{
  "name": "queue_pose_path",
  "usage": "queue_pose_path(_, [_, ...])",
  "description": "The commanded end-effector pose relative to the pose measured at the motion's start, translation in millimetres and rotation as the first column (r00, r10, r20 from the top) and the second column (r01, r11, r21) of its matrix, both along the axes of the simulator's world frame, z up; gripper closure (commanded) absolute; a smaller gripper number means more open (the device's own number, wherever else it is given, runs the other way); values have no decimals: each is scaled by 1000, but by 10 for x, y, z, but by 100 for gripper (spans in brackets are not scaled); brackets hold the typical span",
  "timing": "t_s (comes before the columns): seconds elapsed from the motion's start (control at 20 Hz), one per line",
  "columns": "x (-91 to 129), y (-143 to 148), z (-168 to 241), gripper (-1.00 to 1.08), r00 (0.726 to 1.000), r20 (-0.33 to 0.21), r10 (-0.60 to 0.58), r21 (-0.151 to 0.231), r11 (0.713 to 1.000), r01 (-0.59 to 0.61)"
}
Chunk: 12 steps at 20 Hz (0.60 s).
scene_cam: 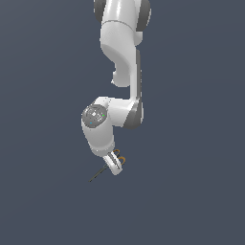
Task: Pick up the object and move it to a goal position.
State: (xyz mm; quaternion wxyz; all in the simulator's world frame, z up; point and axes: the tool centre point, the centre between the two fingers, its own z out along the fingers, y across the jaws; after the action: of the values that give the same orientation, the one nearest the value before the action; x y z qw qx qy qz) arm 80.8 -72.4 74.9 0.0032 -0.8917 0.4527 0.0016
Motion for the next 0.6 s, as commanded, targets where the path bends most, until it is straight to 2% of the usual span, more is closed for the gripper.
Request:
queue_pose_path(0.0, [29,-41,-66,-92,999,0,-45,-3,999,45])
queue_pose_path(0.3, [60,-95,-157,-92,995,0,-102,-7,995,102])
queue_pose_path(0.55, [58,-99,-169,-92,995,-1,-105,-7,994,105])
